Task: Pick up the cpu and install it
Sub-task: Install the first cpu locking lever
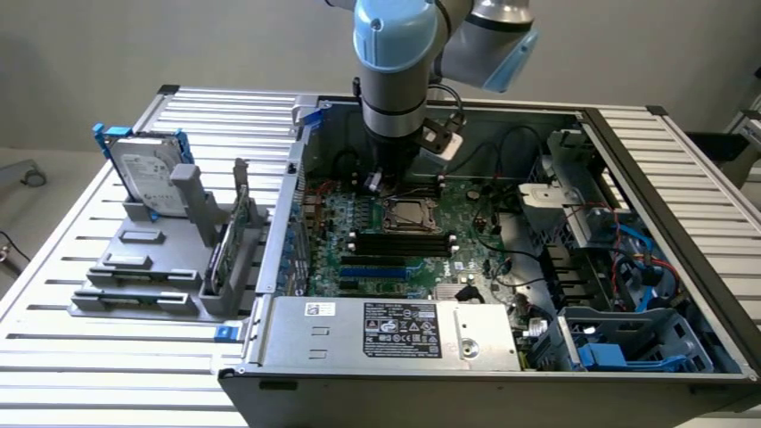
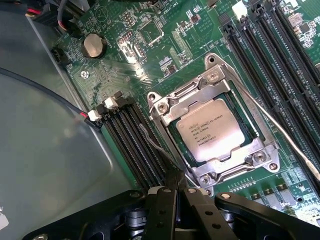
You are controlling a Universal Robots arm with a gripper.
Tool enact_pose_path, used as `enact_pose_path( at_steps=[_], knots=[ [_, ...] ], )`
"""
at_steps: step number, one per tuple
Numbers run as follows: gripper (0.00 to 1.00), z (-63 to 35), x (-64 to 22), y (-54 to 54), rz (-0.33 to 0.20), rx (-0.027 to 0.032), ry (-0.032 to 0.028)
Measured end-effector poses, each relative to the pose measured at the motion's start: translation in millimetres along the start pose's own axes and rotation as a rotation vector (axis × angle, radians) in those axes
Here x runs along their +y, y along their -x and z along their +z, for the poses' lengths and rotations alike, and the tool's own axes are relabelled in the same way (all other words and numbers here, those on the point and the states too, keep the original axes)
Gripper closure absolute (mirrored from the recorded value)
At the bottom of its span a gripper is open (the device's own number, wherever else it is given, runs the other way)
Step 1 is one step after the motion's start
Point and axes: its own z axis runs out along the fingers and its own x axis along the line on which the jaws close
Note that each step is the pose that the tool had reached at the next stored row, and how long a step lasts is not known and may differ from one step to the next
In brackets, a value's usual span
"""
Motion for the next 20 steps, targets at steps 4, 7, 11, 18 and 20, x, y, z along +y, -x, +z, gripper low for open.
enact_pose_path(
  at_steps=[4,7,11,18,20],
  knots=[
    [0.89,0.7,2.1,-1.1,0.0,0.0004,0.0001],
    [0.89,1.1,3.1,-1.6,0.0,0.0001,0.0004],
    [0.89,1.6,4.2,-2.2,0.0,-0.0009,0.001],
    [0.89,3.0,6.4,-3.1,0.0,-0.0019,0.0019],
    [0.89,3.3,7.3,-3.5,0.0,-0.0022,0.0019]
  ],
)
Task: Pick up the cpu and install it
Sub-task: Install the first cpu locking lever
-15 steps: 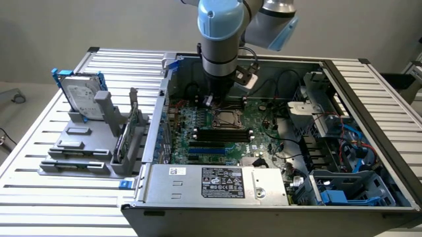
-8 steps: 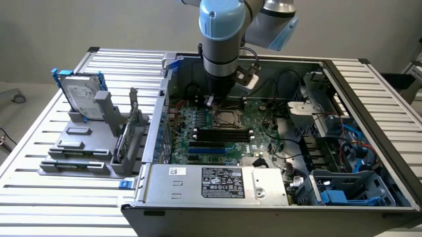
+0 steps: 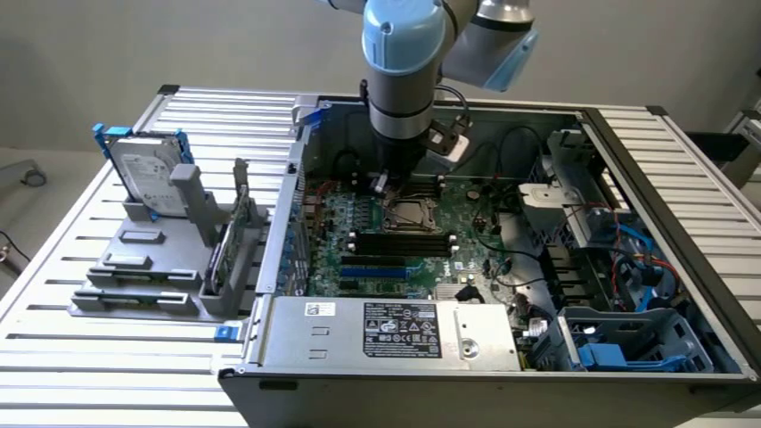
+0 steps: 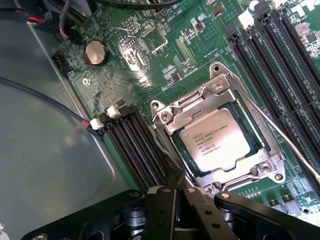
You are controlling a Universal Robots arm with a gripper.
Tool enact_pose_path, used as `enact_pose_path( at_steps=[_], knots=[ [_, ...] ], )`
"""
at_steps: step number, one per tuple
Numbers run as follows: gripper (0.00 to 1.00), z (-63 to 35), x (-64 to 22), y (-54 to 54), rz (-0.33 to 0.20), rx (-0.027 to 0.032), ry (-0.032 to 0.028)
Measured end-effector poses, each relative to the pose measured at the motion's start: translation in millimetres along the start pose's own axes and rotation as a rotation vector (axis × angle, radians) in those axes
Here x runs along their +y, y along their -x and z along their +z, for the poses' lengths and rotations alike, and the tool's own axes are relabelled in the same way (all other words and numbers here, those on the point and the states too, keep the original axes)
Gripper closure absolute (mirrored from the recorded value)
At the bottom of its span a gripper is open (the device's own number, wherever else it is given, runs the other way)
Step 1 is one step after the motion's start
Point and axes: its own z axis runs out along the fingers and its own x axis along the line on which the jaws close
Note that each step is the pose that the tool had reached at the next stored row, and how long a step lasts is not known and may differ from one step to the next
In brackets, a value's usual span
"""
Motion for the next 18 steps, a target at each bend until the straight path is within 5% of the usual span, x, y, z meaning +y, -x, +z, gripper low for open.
enact_pose_path(
  at_steps=[18],
  knots=[
    [0.89,2.5,9.2,-5.1,0.0,-0.0013,0.0009]
  ],
)
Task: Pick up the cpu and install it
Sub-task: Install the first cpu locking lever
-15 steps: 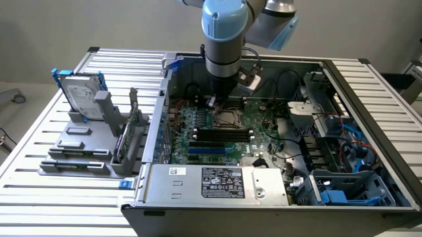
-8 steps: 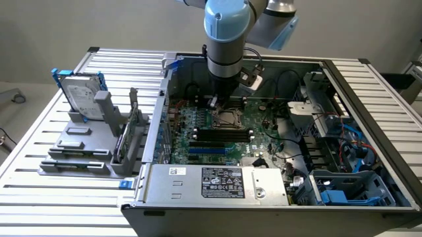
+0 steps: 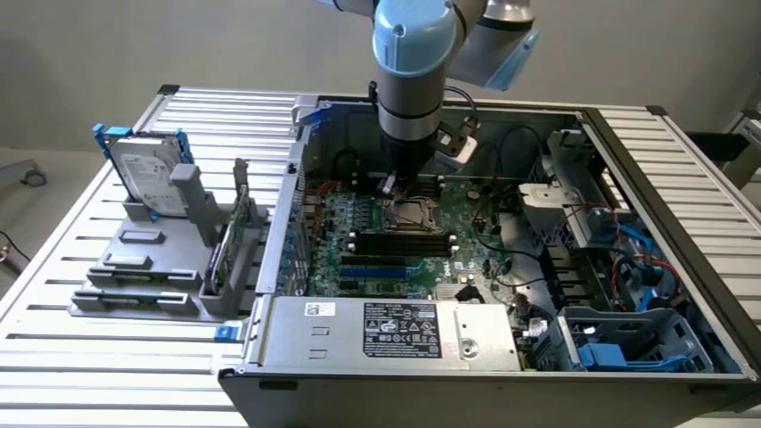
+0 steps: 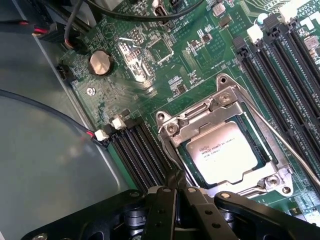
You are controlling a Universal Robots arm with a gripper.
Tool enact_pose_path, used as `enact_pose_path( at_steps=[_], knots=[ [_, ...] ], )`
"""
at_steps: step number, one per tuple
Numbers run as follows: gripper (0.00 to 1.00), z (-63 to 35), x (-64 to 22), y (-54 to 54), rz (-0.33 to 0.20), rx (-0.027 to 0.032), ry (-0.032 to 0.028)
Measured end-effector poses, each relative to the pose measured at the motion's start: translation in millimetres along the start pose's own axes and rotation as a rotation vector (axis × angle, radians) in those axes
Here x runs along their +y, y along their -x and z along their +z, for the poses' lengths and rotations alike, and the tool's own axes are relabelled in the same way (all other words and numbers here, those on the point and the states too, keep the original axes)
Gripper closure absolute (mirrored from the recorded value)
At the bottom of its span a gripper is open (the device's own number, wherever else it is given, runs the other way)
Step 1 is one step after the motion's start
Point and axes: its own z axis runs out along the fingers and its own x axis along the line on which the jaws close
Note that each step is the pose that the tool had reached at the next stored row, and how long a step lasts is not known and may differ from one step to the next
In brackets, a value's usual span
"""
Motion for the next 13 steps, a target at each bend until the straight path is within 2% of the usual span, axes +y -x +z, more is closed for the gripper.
enact_pose_path(
  at_steps=[13],
  knots=[
    [0.89,1.3,7.8,-4.5,0.0,-0.0032,0.0024]
  ],
)
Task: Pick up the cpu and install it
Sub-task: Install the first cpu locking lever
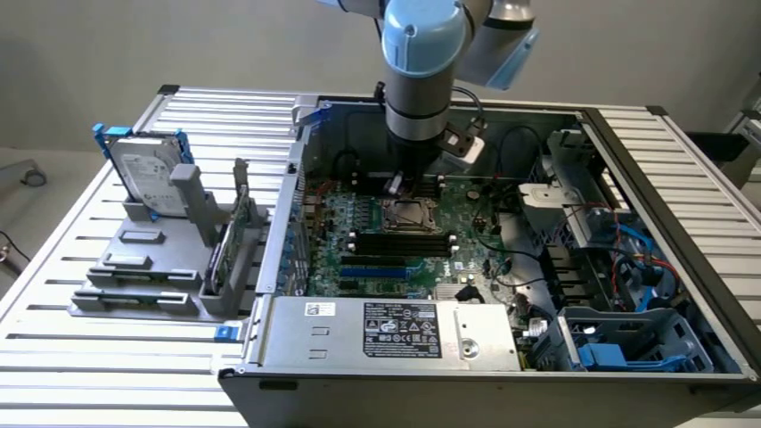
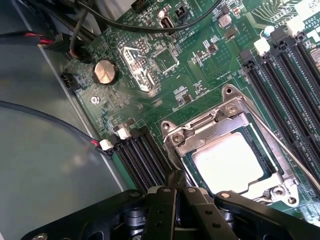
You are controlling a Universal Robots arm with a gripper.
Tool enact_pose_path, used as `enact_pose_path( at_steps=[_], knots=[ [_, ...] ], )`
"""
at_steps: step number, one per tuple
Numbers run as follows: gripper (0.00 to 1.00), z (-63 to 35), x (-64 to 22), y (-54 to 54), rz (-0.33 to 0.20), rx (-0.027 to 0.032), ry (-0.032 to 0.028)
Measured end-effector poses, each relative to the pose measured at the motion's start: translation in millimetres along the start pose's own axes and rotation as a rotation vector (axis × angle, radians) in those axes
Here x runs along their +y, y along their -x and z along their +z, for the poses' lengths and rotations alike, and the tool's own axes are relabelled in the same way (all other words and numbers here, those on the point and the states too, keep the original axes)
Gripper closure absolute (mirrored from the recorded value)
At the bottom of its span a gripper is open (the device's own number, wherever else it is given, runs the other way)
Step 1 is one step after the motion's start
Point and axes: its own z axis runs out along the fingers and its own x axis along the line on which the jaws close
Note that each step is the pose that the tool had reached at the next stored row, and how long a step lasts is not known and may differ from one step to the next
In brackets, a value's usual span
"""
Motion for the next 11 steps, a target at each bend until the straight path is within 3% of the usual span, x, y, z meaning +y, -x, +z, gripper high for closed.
enact_pose_path(
  at_steps=[11],
  knots=[
    [0.89,1.2,6.3,-3.7,0.0,-0.0028,0.0013]
  ],
)
